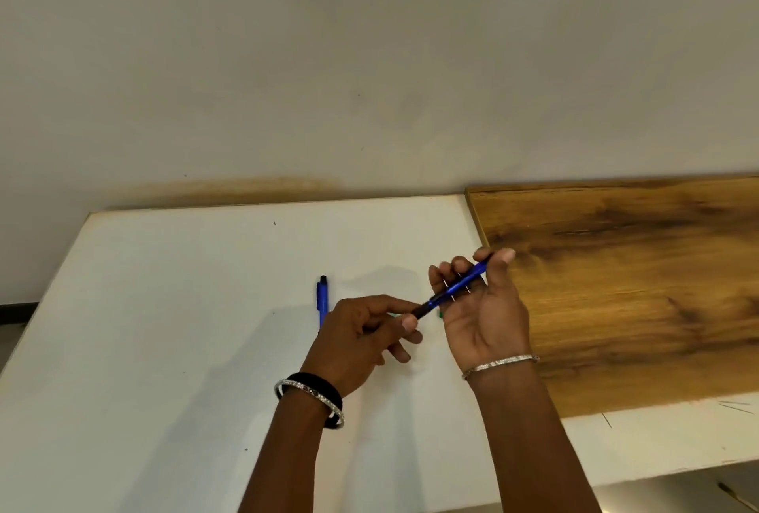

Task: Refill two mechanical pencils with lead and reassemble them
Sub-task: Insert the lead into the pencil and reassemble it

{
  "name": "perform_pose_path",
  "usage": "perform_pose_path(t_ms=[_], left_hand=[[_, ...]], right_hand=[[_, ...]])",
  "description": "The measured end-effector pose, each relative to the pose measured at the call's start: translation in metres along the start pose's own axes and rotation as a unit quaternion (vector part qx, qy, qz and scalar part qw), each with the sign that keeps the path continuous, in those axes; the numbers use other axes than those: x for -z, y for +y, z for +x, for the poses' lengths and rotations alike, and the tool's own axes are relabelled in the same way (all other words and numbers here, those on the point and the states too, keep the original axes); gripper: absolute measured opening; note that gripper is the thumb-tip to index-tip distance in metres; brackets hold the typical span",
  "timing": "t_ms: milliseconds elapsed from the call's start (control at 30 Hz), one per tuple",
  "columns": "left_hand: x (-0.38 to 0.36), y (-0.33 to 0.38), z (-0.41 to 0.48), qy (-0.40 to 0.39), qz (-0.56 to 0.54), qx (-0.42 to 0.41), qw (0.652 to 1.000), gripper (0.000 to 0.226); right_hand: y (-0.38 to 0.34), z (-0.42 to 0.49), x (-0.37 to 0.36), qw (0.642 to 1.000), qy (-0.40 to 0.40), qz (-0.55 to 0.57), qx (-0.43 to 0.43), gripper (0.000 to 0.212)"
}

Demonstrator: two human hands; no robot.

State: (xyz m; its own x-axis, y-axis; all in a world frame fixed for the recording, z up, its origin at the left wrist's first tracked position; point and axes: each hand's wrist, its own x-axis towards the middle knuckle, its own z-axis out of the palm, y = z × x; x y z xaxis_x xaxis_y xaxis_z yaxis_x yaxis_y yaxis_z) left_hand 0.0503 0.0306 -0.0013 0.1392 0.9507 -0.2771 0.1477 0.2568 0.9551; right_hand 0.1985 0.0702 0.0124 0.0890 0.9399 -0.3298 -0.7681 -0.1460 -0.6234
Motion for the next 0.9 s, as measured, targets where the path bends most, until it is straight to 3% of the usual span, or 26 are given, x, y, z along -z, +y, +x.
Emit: perform_pose_path(t_ms=[133, 267, 600, 800, 900], left_hand=[[-0.003, 0.003, -0.004, -0.1, -0.058, 0.011, 0.993, 0.025], [-0.002, 0.006, -0.008, -0.168, -0.094, -0.002, 0.981, 0.035], [0.005, 0.004, -0.01, -0.2, -0.157, -0.029, 0.967, 0.039], [0.007, 0.002, -0.01, -0.223, -0.167, -0.032, 0.96, 0.039], [0.008, 0.003, -0.01, -0.222, -0.166, -0.036, 0.96, 0.039]], right_hand=[[-0.011, 0.002, 0.011, 0.988, -0.019, 0.143, -0.061, 0.053], [-0.019, 0.0, 0.019, 0.976, -0.035, 0.203, -0.071, 0.049], [-0.024, -0.001, 0.012, 0.979, -0.046, 0.191, -0.052, 0.029], [-0.023, 0.0, 0.014, 0.975, -0.062, 0.204, -0.06, 0.042], [-0.023, 0.0, 0.013, 0.975, -0.062, 0.206, -0.058, 0.035]])
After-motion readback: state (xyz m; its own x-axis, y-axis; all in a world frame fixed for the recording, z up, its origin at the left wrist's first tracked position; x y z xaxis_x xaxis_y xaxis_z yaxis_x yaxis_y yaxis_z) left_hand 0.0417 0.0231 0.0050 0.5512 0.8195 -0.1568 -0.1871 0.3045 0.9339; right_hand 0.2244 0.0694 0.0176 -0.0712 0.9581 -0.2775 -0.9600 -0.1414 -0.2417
